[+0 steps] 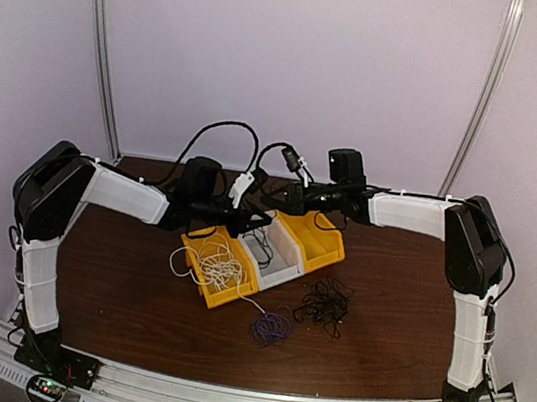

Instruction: Untangle the cables

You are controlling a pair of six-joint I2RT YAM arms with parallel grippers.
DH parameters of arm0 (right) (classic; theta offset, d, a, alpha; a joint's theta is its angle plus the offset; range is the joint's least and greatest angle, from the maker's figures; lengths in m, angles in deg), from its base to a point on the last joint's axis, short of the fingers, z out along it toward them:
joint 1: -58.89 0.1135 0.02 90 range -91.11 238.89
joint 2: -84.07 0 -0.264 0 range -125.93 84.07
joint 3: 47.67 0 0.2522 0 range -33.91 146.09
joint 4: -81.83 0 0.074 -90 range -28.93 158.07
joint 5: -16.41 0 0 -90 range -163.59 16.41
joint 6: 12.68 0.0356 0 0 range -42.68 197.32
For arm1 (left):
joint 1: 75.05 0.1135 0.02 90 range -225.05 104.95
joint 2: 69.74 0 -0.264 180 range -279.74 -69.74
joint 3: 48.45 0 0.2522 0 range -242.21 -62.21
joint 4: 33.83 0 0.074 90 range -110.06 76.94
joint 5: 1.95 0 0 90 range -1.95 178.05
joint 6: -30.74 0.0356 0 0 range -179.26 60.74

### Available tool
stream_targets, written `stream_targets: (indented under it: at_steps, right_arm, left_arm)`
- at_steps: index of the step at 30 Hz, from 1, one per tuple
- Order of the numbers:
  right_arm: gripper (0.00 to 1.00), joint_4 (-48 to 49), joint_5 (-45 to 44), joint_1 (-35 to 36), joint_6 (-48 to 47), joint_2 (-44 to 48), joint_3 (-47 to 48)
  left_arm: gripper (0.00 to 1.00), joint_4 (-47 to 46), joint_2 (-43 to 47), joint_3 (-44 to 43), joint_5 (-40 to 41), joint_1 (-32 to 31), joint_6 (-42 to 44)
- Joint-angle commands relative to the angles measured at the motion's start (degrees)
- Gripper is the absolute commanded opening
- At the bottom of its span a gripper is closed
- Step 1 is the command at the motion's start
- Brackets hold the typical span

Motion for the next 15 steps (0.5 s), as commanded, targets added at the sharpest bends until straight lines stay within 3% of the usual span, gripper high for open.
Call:
stream_targets:
  at_steps: [1,3,5,10,15]
  right_arm:
    - [0.1,0.9,-0.3,0.2,0.1,-0.6,0.9]
    - [0.01,0.5,-0.8,0.2,-0.2,-0.6,0.8]
    - [0.0,-0.4,-2.5,0.2,-0.9,-0.5,0.8]
    - [0.0,-4.5,-7.4,0.3,-5.0,0.0,1.1]
    - [0.0,-8.5,-10.6,1.0,-8.5,-0.5,0.8]
  left_arm:
    - [0.0,-2.8,1.3,0.6,-0.7,-0.2,0.8]
    - [0.0,-2.6,1.4,0.6,0.1,-0.2,0.5]
    - [0.01,-1.7,1.8,0.6,2.0,-0.2,-0.1]
    - [0.37,0.5,6.1,3.3,7.4,-0.1,-0.2]
    - [0.62,2.7,13.0,7.2,8.5,-0.2,-0.2]
